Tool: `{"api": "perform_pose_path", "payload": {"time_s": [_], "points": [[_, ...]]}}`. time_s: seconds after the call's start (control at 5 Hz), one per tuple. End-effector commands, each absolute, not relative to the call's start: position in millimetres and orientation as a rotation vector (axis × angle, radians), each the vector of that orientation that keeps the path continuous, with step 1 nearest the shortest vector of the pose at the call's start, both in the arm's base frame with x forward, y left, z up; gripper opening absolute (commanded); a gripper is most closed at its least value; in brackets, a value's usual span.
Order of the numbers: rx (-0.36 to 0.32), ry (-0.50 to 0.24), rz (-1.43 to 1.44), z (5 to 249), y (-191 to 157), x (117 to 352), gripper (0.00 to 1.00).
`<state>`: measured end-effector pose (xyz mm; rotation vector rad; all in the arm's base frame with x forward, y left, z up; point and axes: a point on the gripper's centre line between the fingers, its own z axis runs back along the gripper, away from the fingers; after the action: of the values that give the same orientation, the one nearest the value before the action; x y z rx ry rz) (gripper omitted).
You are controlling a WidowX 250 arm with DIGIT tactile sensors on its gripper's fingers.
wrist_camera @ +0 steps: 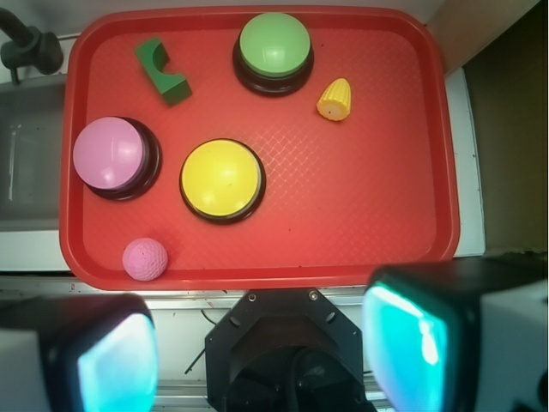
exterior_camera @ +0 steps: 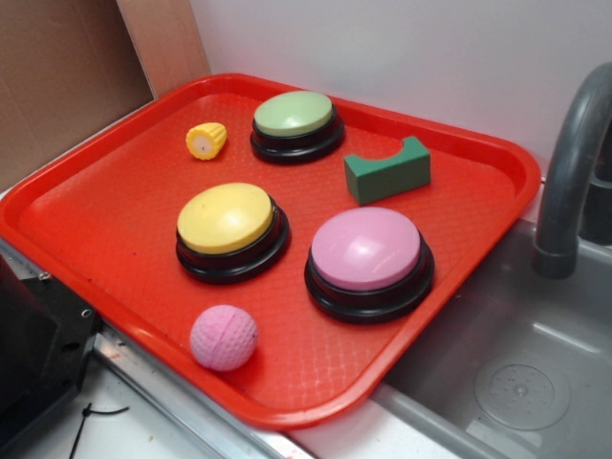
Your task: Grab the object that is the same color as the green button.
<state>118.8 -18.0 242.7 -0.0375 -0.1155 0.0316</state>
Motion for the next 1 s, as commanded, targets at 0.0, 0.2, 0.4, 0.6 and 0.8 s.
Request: {"api": "perform_pose_path", "payload": {"time_s": [0.0,0.2,0.4,0.6,0.8], "points": [[-0.037,-0.116,0.032,243,-18,119,1.0],[-0.039,-0.155,0.002,233,-19,135,1.0],[-0.018,-0.186,0.002,215,-21,158,1.0],[-0.034,-0.182,0.003,195,-22,184,1.0],[-0.009,-0.198,-0.021,175,-26,217,1.0]]}}
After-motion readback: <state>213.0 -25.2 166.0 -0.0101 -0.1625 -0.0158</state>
